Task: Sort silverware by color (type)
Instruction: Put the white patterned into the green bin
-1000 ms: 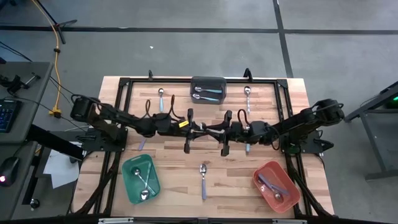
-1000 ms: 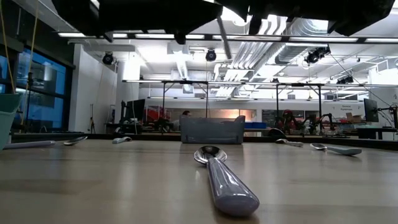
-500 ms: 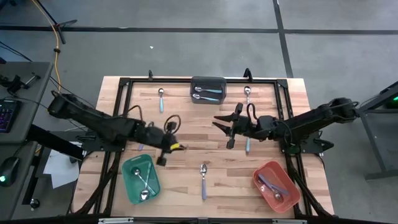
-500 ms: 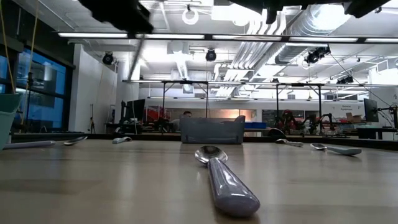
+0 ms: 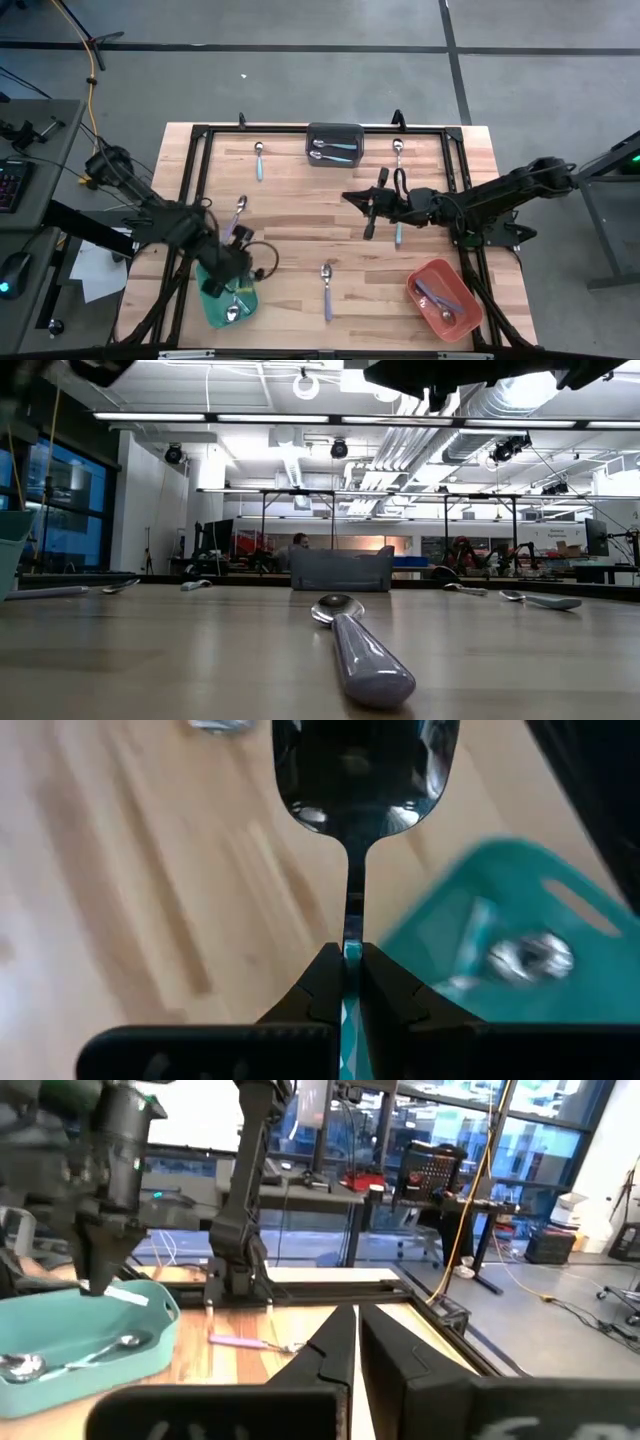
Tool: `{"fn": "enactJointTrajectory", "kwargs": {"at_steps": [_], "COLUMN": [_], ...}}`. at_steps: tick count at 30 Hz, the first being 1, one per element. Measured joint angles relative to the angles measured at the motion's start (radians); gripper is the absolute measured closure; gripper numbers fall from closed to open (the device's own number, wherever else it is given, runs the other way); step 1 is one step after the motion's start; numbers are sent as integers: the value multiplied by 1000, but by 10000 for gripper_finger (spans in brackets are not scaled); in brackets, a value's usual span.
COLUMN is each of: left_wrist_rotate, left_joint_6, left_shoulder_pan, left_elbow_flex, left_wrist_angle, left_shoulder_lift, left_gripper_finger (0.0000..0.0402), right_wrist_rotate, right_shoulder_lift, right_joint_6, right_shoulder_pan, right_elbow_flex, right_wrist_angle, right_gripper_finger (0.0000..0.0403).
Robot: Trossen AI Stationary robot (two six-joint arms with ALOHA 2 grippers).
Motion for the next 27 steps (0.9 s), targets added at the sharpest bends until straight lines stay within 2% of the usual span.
{"fn": "enactJointTrajectory", "kwargs": {"at_steps": [3,8,17,27], "left_wrist_rotate": [26,59,192,192], "left_joint_6": [-83,-155,-75,-5], "left_shoulder_pan": [-56,-124,-179,-196], "left_elbow_flex": [6,4,3,2], "left_wrist_angle": [-74,-99,-170,-165], "left_shoulder_lift": [12,63,243,315], "left_gripper_finger": [396,396,396,380], "right_wrist_rotate": [2,7,8,8], "right_shoulder_lift": [9,20,28,28], "right_joint_6": [10,24,34,50], "right_shoulder_pan": [0,0,0,0], "right_elbow_flex": [0,0,0,0], "right_wrist_angle": [1,-2,1,-7], "right_gripper_finger": [397,402,402,403]}}
